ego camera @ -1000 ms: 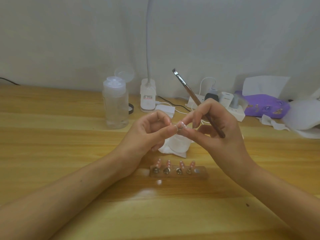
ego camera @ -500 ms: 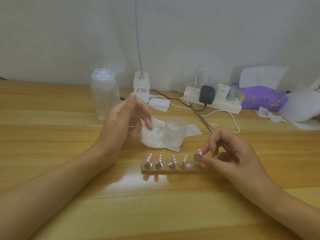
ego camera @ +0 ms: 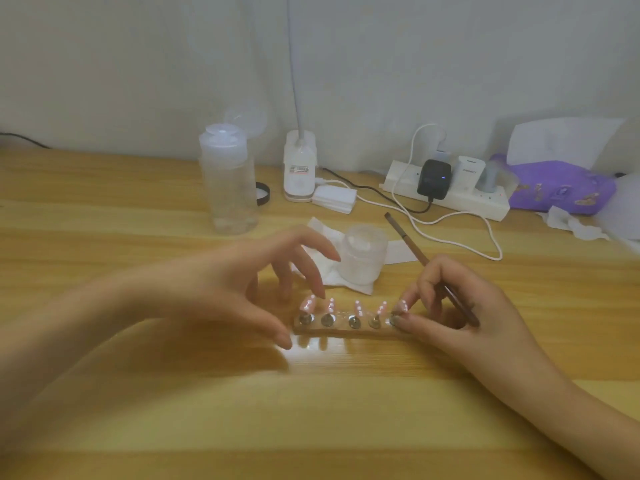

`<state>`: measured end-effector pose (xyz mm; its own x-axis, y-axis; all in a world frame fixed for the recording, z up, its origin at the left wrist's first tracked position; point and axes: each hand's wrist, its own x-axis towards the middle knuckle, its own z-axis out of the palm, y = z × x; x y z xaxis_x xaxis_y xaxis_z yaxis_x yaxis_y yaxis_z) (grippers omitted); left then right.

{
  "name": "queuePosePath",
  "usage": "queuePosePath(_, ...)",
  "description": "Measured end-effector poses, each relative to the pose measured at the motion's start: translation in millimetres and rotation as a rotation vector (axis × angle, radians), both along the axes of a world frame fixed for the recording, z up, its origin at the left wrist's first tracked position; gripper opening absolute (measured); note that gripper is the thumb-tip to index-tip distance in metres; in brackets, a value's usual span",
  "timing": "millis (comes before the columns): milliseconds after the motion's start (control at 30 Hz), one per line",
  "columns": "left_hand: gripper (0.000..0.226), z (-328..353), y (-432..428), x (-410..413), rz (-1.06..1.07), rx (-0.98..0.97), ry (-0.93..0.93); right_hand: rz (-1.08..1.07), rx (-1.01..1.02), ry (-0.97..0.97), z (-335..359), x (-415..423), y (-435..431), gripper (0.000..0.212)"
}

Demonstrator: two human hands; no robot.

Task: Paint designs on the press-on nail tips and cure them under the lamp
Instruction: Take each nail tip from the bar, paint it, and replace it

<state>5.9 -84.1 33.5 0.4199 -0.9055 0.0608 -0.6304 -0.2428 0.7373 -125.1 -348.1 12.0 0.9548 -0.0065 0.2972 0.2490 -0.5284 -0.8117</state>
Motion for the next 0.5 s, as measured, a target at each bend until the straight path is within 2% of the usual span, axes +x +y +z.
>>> queuePosePath(100,0.070,-16,-3,-12,0.090,-0.063,-0.031,0.017,-0.011,0.027,2,-2,-3,0.040)
queuePosePath(300,0.056,-20,-8,-20,0.221,-0.196,0.063,0.002,-0.064,0.007,16,-3,-15,0.036)
queuePosePath(433,0.049,-20,-9,-25,0.273,-0.216,0.026,0.014,-0.114,-0.101,31,6,-30,0.030)
queuePosePath(500,0.047,-19,-9,-29,0.286,-0.221,-0.024,0.037,-0.073,-0.175,35,12,-37,0.022)
